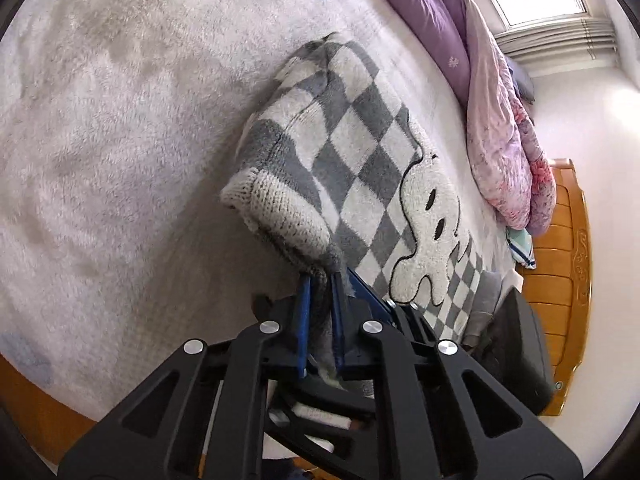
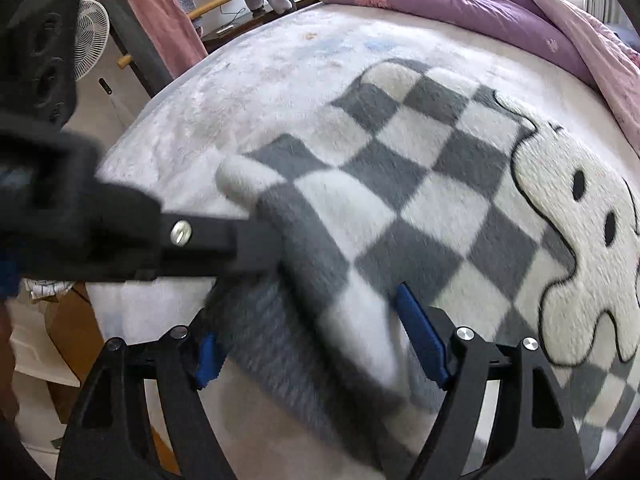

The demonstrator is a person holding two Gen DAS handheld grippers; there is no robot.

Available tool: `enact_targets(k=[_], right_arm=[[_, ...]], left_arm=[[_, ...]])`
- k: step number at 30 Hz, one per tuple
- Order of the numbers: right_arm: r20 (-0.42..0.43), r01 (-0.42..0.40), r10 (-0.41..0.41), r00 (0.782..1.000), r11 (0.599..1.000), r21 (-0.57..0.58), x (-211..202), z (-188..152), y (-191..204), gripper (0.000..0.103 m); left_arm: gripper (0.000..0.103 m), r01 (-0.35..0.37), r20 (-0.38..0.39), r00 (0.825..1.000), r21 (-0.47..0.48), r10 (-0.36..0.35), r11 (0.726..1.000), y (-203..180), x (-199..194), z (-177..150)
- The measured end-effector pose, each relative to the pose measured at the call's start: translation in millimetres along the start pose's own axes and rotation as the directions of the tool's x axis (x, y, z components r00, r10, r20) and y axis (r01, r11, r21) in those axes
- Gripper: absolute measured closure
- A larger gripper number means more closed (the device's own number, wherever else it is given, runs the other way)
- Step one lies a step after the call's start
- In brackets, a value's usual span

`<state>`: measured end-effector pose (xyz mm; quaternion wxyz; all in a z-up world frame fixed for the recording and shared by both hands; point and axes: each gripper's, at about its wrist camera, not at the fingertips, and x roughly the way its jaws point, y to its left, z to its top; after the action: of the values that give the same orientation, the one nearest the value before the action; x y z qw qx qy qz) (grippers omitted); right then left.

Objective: Fold large clothes

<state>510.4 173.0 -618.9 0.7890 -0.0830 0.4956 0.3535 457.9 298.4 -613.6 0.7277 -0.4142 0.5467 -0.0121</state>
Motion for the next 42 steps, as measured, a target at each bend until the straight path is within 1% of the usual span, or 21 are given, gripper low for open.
enact_targets(k=[1,2,3,4,5,8,9,12,13,15,17,19,22,24,27,32,34,36,37,39,42], right_arm=[[0.009,0.008,-0.007,1.000,1.000,-0.004,5,5,2,0.032],[0.015,-0.006,0.006,1.000,1.000,-0.005,7,8,-1,0.044],[0.021,-0.019,0.019,1.000,1.000,0.011,10,12,-3,0.065],[0.010,-0.018,0.018,1.000,0.999,0.030,8,10,-11,0.072],[-0.006,-0.035,0.036,0.999,0.997,0.069,11,12,-18,0.075],[0.020,-0.116,0.114,0.993,0.978,0.176,-5,12,-40,0.079],[0.045,-0.142,0.135,0.990,0.967,0.213,-16,10,-47,0.079],[0.180,-0.264,0.205,0.962,0.869,0.419,-45,8,-87,0.080],[0.244,-0.301,0.203,0.948,0.816,0.493,-60,4,-107,0.081],[0.336,-0.364,0.190,0.923,0.718,0.594,-84,-6,-139,0.081],[0.414,-0.396,0.135,0.900,0.651,0.648,-119,-22,-172,0.081],[0.458,-0.404,0.074,0.886,0.609,0.682,-151,-41,-199,0.082],[0.489,-0.402,-0.027,0.872,0.528,0.748,-192,-85,-241,0.082],[0.477,-0.370,-0.100,0.873,0.499,0.783,-213,-114,-261,0.082],[0.412,-0.295,-0.186,0.892,0.450,0.843,-230,-160,-284,0.083],[0.309,-0.243,-0.239,0.920,0.269,0.932,-224,-239,-312,0.084],[0.276,-0.241,-0.237,0.932,0.166,0.956,-214,-262,-325,0.084],[0.244,-0.227,-0.195,0.950,0.104,0.968,-200,-279,-338,0.083],[0.236,-0.222,-0.172,0.956,0.100,0.970,-195,-281,-345,0.081],[0.199,-0.184,-0.118,0.973,0.127,0.975,-201,-276,-354,0.070],[0.122,-0.102,-0.118,0.986,0.163,0.981,-228,-267,-362,0.064]], left_arm=[[0.094,-0.003,0.014,1.000,-0.011,0.003,1.000,-2,-2,1],[0.094,-0.007,0.027,1.000,-0.007,0.007,1.000,-3,-4,1],[0.094,-0.007,0.037,0.999,0.003,0.007,1.000,-6,-6,2],[0.095,-0.001,0.048,0.999,0.015,0.000,1.000,-11,-9,2],[0.090,0.007,0.057,0.998,0.026,-0.009,1.000,-16,-14,1],[0.057,0.005,0.134,0.991,0.071,-0.014,0.997,-39,-40,-5],[0.055,-0.014,0.184,0.983,0.083,-0.001,0.996,-47,-51,-8],[0.043,-0.149,0.315,0.942,0.075,0.118,0.986,-65,-74,-17],[0.043,-0.197,0.341,0.927,0.079,0.159,0.977,-71,-75,-19],[0.043,-0.231,0.354,0.917,0.092,0.185,0.969,-81,-70,-23],[0.043,-0.227,0.305,0.934,0.115,0.183,0.967,-94,-49,-26],[0.043,-0.197,0.271,0.951,0.164,0.148,0.967,-112,-26,-33],[0.043,-0.127,0.186,0.978,0.186,0.092,0.974,-141,24,-45],[0.043,-0.118,0.166,0.983,0.205,0.084,0.972,-155,49,-54],[0.039,-0.126,0.107,0.989,0.307,0.098,0.943,-182,90,-75],[0.034,-0.142,-0.006,0.988,0.340,0.153,0.930,-189,146,-100],[0.032,-0.154,-0.026,0.985,0.334,0.173,0.930,-183,158,-106],[0.030,-0.191,-0.031,0.976,0.334,0.213,0.923,-177,168,-107],[0.030,-0.201,-0.053,0.972,0.316,0.229,0.927,-170,177,-107],[0.030,-0.206,-0.100,0.964,0.304,0.247,0.930,-165,193,-108],[0.030,-0.211,-0.096,0.960,0.362,0.262,0.908,-171,200,-114]])
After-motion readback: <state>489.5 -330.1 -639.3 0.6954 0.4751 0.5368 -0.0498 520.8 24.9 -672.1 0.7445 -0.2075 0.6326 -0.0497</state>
